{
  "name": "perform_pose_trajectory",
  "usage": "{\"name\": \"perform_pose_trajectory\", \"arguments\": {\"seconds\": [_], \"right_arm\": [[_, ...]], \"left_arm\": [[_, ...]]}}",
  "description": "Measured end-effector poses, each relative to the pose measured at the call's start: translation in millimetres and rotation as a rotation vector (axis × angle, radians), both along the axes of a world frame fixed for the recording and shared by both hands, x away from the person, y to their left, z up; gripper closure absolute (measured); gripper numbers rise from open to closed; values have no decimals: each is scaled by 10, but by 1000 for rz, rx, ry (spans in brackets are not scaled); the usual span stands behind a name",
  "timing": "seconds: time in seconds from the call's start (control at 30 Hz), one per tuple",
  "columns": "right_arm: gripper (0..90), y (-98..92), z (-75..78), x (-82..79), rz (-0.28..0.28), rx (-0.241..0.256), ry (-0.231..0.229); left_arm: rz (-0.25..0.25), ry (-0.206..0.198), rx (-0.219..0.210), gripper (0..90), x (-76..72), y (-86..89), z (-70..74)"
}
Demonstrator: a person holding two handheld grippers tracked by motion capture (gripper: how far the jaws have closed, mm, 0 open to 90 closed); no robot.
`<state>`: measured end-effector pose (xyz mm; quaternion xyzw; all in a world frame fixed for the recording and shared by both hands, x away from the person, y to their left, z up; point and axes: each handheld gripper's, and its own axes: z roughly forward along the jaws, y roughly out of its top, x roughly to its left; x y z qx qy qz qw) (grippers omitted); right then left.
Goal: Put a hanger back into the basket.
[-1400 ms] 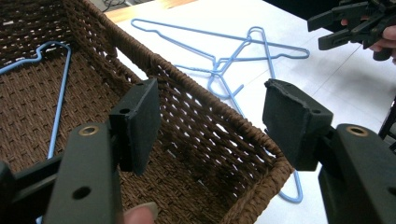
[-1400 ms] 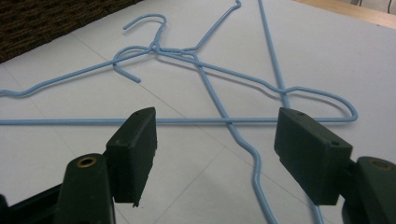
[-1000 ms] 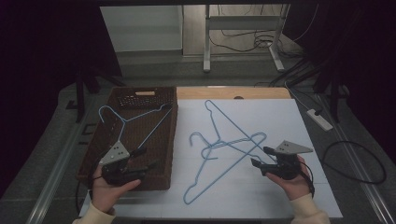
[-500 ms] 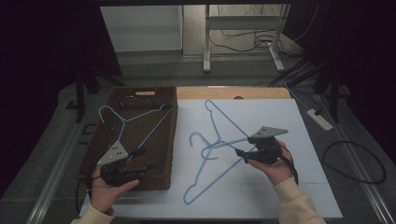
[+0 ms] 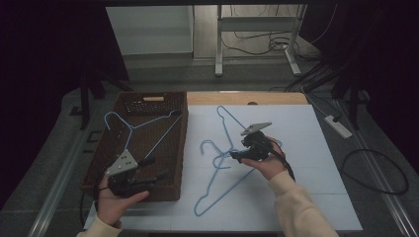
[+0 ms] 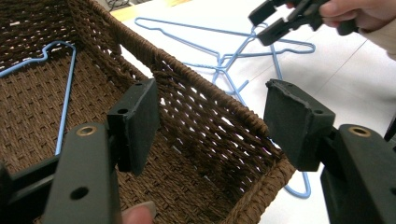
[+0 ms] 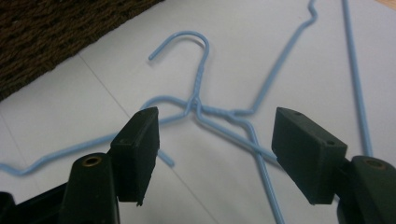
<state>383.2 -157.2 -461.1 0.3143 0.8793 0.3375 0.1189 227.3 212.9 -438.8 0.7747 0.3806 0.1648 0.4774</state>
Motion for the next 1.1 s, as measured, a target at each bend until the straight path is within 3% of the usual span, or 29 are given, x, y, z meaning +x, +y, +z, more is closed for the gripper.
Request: {"name": "perform_pose_trajectory", "arguments": {"seconds": [0.1,0.63,0.9,1.1], "right_arm": [[339,87,-20,60,7,-4,11],[410,607,-273,481,7,-126,113],[529,735,-405,550,-5,-190,145],[698,794,-457,542,-25,-218,167]], "left_arm": [[-1,0,0,356,1,2,0],[-15,-2,2,354,-3,-14,2],[-16,-3,2,353,-4,-15,1],[-19,0,5,353,-2,-28,-7]]}}
